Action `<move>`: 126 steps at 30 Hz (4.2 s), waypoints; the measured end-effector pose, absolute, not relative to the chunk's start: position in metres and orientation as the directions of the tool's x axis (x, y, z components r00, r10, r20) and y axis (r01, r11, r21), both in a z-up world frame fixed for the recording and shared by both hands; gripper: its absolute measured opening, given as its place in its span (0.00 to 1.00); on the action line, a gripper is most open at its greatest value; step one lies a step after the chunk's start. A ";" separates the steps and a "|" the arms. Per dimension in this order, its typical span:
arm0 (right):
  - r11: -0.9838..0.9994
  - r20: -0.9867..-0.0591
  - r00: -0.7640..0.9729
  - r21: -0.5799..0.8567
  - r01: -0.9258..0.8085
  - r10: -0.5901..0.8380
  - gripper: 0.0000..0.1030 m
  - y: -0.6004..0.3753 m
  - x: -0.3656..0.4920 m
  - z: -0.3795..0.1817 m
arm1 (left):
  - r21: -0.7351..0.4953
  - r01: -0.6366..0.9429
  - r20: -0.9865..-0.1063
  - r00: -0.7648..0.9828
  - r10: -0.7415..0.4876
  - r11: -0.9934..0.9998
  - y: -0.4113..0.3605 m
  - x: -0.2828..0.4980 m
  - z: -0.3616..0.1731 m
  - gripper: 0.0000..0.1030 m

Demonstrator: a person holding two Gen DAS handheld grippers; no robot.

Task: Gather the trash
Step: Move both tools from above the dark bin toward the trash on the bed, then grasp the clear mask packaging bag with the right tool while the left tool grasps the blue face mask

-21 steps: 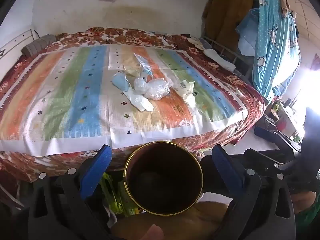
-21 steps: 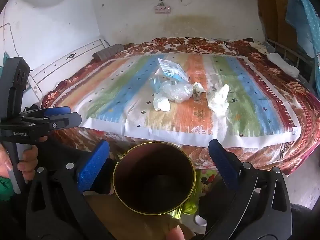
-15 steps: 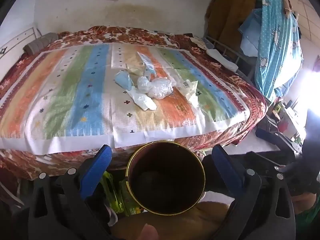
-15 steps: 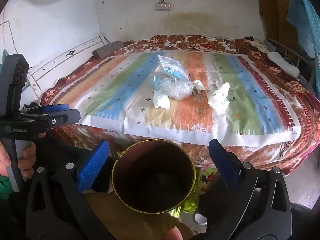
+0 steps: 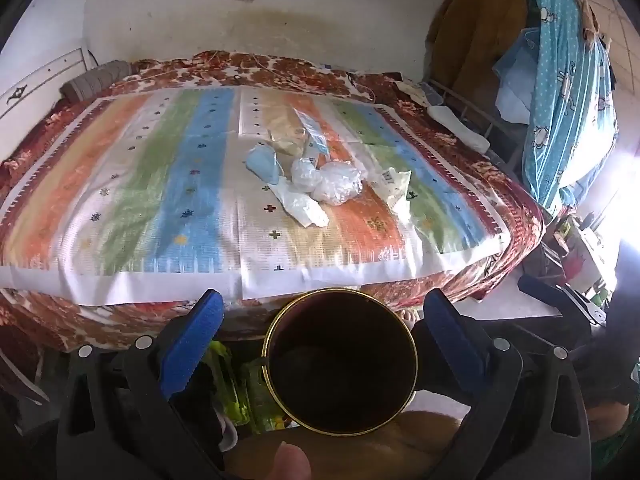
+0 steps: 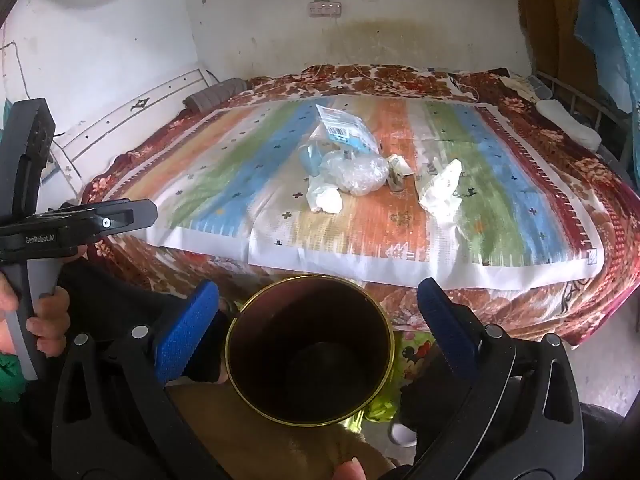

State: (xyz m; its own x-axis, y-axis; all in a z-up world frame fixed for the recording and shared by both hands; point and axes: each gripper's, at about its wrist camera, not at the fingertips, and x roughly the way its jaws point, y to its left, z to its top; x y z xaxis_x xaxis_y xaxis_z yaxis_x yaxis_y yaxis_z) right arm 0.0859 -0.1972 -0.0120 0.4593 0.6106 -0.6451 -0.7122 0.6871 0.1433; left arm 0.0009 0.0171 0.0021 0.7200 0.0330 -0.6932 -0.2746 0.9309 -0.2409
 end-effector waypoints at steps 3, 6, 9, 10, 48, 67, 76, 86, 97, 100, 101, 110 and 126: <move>0.679 -0.644 0.451 0.148 -0.719 0.618 0.92 -0.196 0.085 -0.012 | -0.246 -0.266 -0.697 0.717 0.021 0.932 0.017 0.002 0.001 0.95; 0.676 -0.643 0.446 0.153 -0.721 0.622 0.92 -0.195 0.085 -0.010 | -0.259 -0.270 -0.697 0.717 0.014 0.927 0.018 -0.001 -0.001 0.95; 0.676 -0.640 0.448 0.157 -0.720 0.625 0.92 -0.197 0.084 -0.011 | -0.290 -0.273 -0.695 0.719 -0.006 0.917 0.023 -0.002 -0.001 0.95; 0.677 -0.641 0.448 0.156 -0.719 0.623 0.92 -0.197 0.084 -0.012 | -0.287 -0.278 -0.696 0.718 0.000 0.917 0.023 -0.003 -0.001 0.95; 0.670 -0.640 0.451 0.137 -0.730 0.622 0.92 -0.192 0.082 -0.013 | -0.287 -0.332 -0.697 0.716 0.041 0.899 0.029 -0.006 0.001 0.95; 0.650 -0.644 0.428 0.145 -0.746 0.635 0.92 -0.184 0.082 -0.009 | -0.274 -0.338 -0.713 0.700 0.045 0.900 0.028 0.008 0.003 0.95; 0.643 -0.633 0.470 0.059 -0.763 0.615 0.92 -0.165 0.098 0.004 | -0.285 -0.353 -0.720 0.693 0.044 0.891 0.047 0.029 0.013 0.94; 0.618 -0.623 0.495 -0.023 -0.786 0.605 0.91 -0.131 0.123 0.020 | -0.298 -0.384 -0.757 0.653 0.029 0.874 0.078 0.074 0.017 0.94; 0.646 -0.621 0.546 -0.082 -0.759 0.563 0.91 -0.103 0.160 0.024 | -0.329 -0.430 -0.767 0.642 0.028 0.841 0.120 0.118 0.016 0.94; 0.644 -0.627 0.548 -0.095 -0.759 0.553 0.91 -0.093 0.168 0.020 | -0.368 -0.450 -0.764 0.645 0.011 0.814 0.136 0.128 0.011 0.94; 0.644 -0.634 0.538 -0.081 -0.761 0.556 0.91 -0.089 0.171 0.020 | -0.379 -0.455 -0.764 0.645 0.005 0.806 0.140 0.130 0.010 0.94; 0.650 -0.643 0.548 -0.102 -0.753 0.534 0.91 -0.056 0.198 0.010 | -0.428 -0.483 -0.752 0.659 -0.005 0.764 0.173 0.158 -0.007 0.94; 0.643 -0.669 0.571 -0.179 -0.745 0.476 0.91 -0.004 0.235 -0.023 | -0.457 -0.411 -0.734 0.675 -0.074 0.788 0.205 0.206 -0.040 0.94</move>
